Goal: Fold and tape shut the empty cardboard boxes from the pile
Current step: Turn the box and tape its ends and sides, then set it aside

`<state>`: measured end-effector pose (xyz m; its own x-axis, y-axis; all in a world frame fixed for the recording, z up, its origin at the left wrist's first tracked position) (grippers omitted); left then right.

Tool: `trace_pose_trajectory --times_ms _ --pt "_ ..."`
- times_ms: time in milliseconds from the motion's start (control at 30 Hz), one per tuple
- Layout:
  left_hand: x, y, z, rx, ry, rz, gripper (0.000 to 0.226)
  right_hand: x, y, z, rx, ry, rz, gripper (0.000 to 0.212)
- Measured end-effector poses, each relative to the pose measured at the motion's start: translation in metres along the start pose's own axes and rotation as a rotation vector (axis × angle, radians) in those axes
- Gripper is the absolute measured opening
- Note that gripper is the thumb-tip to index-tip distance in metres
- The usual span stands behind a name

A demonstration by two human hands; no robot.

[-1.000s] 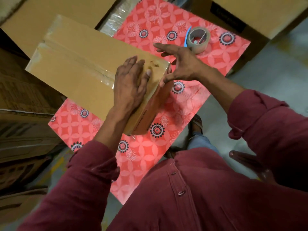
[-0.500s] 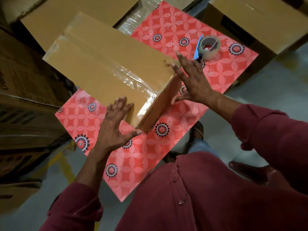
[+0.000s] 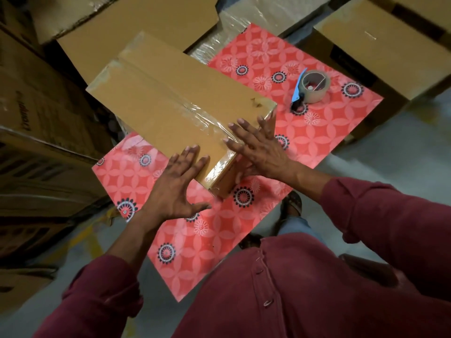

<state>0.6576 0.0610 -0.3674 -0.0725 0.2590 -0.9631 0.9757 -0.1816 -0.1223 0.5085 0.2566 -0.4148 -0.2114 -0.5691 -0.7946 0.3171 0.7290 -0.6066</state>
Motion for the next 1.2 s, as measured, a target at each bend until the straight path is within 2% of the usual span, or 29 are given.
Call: trace_pose_trajectory --times_ms 133,267,333,467,633,767,867,1000,1200 --pt "0.002 0.000 0.004 -0.014 0.016 -0.042 0.107 -0.015 -0.015 0.014 0.080 -0.087 -0.058 0.109" --pt "0.004 0.000 0.002 -0.047 0.036 -0.122 0.098 -0.003 -0.015 0.030 0.010 -0.075 0.006 0.097" --pt "0.005 0.000 0.004 -0.057 0.044 -0.137 0.098 0.003 -0.008 0.025 -0.046 -0.023 0.037 0.093" --pt "0.009 0.000 0.007 -0.086 0.054 -0.119 0.105 0.000 -0.006 0.021 -0.105 0.023 0.120 0.107" --pt "0.009 0.000 0.007 -0.110 0.088 -0.143 0.108 -0.010 -0.014 0.034 0.061 -0.042 0.083 0.092" --pt "0.009 0.000 0.005 -0.124 0.104 -0.169 0.103 -0.005 -0.008 0.032 -0.008 -0.022 0.074 0.084" --pt "0.006 -0.002 0.004 -0.155 0.135 -0.150 0.100 -0.005 -0.006 0.024 -0.068 -0.029 0.126 0.093" --pt "0.004 -0.004 0.002 -0.188 0.113 -0.171 0.094 -0.006 -0.008 0.026 -0.042 -0.056 0.133 0.095" --pt "0.004 -0.007 -0.011 -0.278 0.059 -0.135 0.096 -0.008 -0.008 0.032 0.046 -0.116 0.112 0.096"
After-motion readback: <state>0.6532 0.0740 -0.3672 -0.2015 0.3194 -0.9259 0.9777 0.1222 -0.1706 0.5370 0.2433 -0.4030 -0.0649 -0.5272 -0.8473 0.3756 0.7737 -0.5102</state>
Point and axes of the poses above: each hand's wrist, its own y-axis away from the middle knuckle, its own x-axis out of the palm, z = x × y, the point moved 5 cm from there along -y, towards the middle knuckle, and after that the axes turned 7 degrees about -z, right-handed, at the moved point
